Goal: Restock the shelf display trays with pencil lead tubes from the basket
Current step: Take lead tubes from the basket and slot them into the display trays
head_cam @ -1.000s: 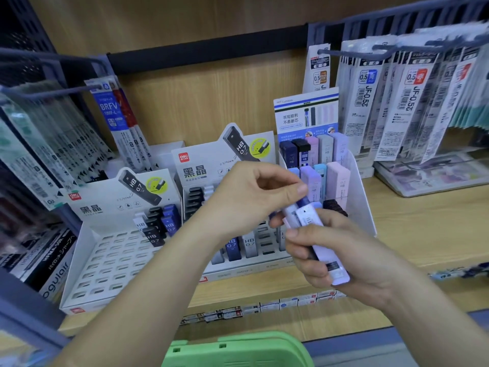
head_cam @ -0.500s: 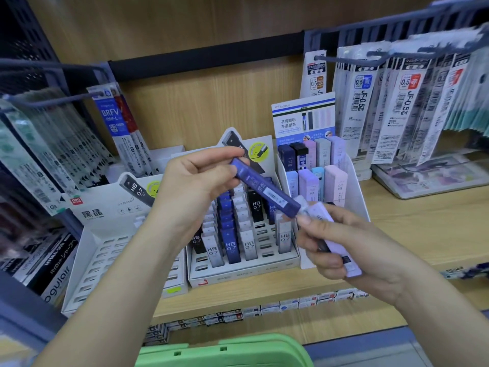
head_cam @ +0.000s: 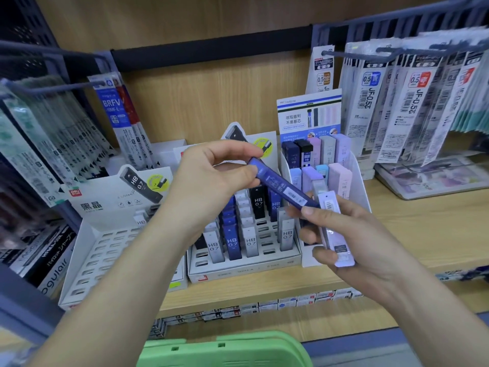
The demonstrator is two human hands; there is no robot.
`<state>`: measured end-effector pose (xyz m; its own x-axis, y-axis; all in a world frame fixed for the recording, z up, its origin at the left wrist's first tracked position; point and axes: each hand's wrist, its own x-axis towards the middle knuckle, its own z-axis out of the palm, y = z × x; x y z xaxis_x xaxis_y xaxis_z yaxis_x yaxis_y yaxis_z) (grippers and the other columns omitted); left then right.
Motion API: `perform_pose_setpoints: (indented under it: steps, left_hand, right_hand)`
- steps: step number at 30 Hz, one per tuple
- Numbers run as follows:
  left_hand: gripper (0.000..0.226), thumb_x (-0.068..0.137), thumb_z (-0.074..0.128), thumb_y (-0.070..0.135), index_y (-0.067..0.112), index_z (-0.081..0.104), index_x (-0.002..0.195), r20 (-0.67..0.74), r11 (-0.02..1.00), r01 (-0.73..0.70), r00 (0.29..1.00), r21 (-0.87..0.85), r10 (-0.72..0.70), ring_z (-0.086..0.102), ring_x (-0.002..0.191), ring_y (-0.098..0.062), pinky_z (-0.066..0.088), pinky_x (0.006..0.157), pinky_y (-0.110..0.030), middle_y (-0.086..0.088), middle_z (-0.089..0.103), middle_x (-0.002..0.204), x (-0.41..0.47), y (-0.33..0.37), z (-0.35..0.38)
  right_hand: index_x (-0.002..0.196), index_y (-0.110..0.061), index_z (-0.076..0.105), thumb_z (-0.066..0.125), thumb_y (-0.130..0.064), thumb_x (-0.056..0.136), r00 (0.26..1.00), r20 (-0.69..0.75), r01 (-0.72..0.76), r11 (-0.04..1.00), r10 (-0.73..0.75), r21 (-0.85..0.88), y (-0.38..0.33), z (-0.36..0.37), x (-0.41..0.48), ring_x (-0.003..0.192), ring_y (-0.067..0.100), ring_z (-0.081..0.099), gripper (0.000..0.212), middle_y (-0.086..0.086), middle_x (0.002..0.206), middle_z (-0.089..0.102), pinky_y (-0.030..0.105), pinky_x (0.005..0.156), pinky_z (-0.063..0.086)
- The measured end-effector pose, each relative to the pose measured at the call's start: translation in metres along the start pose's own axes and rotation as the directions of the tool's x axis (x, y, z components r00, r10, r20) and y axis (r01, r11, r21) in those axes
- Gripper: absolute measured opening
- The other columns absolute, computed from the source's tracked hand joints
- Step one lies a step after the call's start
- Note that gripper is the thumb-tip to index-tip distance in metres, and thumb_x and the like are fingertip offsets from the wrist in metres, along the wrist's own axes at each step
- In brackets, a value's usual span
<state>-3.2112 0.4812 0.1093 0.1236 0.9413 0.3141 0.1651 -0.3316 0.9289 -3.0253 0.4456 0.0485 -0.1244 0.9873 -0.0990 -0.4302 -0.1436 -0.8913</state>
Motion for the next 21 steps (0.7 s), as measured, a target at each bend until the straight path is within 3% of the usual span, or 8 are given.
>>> perform_pose_setpoints:
  steps: [5,9,13,16,21]
  left_hand:
    - [0.025,0.074,0.076,-0.001,0.015,0.074,0.092,0.191,0.997,-0.050,0.981,0.063,0.037,0.071,0.087,-0.021,0.056,0.086,-0.030,-0.005,0.075,0.093,-0.004,0.008,-0.009]
    - [0.008,0.075,0.077,0.009,0.015,0.073,0.078,0.002,0.980,-0.139,0.990,0.143,0.140,0.067,0.062,-0.015,0.058,0.067,-0.026,-0.006,0.072,0.070,0.000,0.007,-0.010]
    - [0.017,0.078,0.078,0.022,0.033,0.070,0.069,-0.186,0.898,-0.127,0.957,0.422,0.223,0.064,0.059,-0.009,0.055,0.066,-0.030,0.010,0.069,0.064,0.011,-0.012,-0.021]
    - [0.007,0.079,0.077,0.025,0.028,0.073,0.073,-0.184,0.874,-0.081,0.964,0.479,0.190,0.063,0.063,-0.006,0.054,0.071,-0.029,0.016,0.068,0.066,0.011,-0.027,-0.012]
    - [0.015,0.082,0.073,0.031,0.017,0.075,0.084,-0.042,0.819,-0.129,0.982,0.560,0.183,0.063,0.071,-0.017,0.051,0.073,-0.033,0.000,0.071,0.072,0.016,-0.039,0.013]
  right_hand:
    - [0.081,-0.012,0.055,0.059,-0.009,0.073,0.995,-0.009,-0.098,0.976,0.102,0.196,-0.004,-0.003,0.001,0.037,0.008,0.034,0.010,0.004,0.059,0.048,0.014,0.030,0.021]
    - [0.093,-0.016,0.061,0.065,-0.028,0.073,0.991,-0.052,-0.112,0.976,0.123,0.187,-0.006,-0.002,0.001,0.035,0.007,0.036,0.024,-0.002,0.054,0.041,0.014,0.028,0.027]
    - [0.097,-0.018,0.063,0.062,-0.041,0.075,0.987,-0.144,-0.050,0.989,0.070,0.139,-0.009,-0.002,0.000,0.036,0.008,0.041,0.031,-0.004,0.051,0.037,0.014,0.030,0.032]
    - [0.097,-0.023,0.061,0.060,-0.044,0.079,0.988,-0.145,-0.024,0.989,0.045,0.144,-0.011,-0.002,-0.001,0.035,0.007,0.037,0.028,-0.004,0.051,0.036,0.014,0.030,0.028]
    - [0.098,-0.027,0.058,0.053,-0.047,0.088,0.992,-0.122,-0.002,0.990,0.019,0.139,-0.007,-0.001,0.000,0.035,0.007,0.033,0.023,-0.002,0.054,0.037,0.014,0.031,0.025]
